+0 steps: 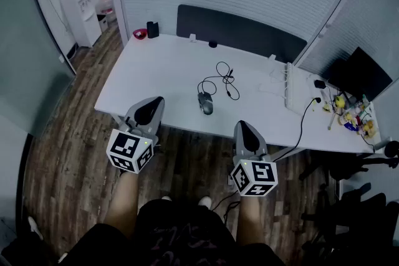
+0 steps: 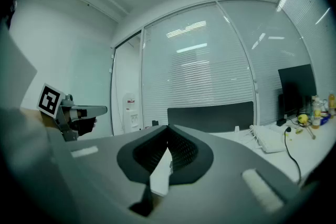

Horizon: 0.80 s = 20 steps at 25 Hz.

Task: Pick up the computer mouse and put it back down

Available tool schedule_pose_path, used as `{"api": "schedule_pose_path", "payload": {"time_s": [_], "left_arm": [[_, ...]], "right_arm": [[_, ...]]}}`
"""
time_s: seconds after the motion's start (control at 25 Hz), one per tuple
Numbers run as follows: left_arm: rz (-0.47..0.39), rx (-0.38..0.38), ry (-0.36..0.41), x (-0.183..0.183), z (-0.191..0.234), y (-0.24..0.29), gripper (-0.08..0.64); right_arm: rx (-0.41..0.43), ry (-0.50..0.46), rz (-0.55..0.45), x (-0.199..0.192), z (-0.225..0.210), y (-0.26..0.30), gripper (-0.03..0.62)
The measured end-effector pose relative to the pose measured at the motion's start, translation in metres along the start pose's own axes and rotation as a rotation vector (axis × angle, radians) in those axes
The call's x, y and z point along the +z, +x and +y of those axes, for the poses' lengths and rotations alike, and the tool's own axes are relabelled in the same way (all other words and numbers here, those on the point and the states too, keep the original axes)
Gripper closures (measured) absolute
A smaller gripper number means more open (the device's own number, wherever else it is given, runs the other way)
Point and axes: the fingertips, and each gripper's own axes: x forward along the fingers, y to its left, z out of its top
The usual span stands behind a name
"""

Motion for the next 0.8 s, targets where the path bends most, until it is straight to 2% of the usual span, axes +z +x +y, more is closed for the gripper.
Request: {"api": "schedule_pose_path", "payload": {"time_s": [0.8], "left_arm": [[-0.002,-0.021,-0.031,-0.003,0.008,-0.011,0.566]], "right_arm": [[-0.028,-0.001,-0.012,0.002,0.013,-0.002,0.592]]}}
